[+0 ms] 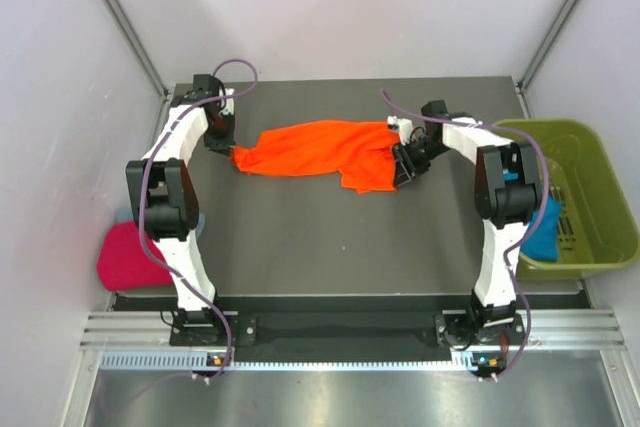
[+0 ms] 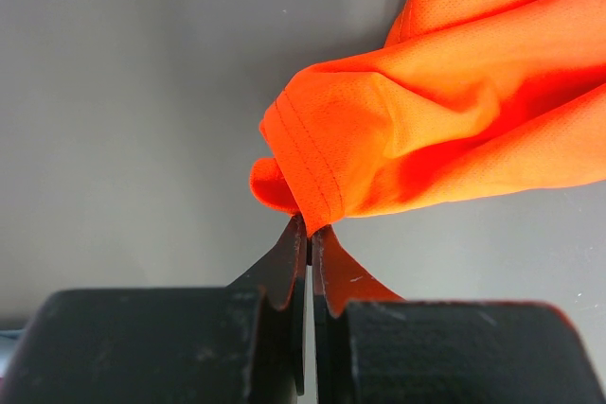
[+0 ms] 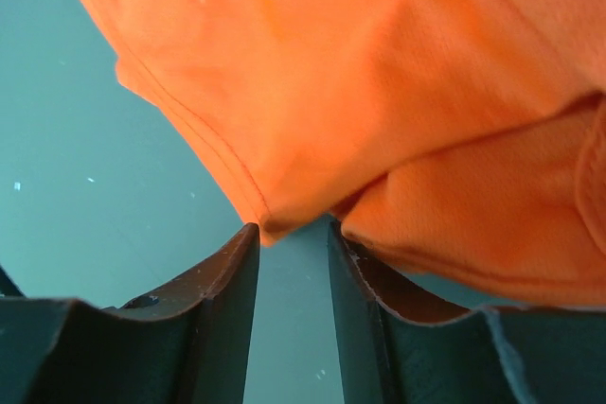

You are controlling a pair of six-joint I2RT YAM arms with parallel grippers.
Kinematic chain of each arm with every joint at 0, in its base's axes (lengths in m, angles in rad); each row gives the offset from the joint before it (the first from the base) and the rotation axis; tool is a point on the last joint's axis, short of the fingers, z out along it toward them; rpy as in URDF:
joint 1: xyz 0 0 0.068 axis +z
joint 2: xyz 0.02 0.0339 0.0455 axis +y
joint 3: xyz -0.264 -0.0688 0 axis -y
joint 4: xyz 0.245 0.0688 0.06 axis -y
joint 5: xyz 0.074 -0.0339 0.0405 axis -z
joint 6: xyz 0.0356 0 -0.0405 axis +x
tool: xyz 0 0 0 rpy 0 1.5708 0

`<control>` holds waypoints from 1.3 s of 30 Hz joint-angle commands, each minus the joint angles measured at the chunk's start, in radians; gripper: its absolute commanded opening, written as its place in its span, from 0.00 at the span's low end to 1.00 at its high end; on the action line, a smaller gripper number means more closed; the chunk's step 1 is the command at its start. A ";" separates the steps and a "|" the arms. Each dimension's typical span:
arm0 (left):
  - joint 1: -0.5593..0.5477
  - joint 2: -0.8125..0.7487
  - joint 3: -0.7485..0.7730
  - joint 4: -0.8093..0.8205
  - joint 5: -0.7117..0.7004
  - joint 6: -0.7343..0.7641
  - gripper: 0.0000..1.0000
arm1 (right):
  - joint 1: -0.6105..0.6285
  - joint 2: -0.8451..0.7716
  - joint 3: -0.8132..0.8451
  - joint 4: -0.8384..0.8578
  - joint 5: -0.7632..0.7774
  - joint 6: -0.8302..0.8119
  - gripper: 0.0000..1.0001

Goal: Fold and stack the t-shirts
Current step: Flatten the tshirt out

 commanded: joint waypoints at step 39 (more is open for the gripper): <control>-0.004 -0.049 0.030 0.015 -0.011 0.024 0.00 | 0.071 -0.158 0.001 -0.081 0.090 -0.020 0.00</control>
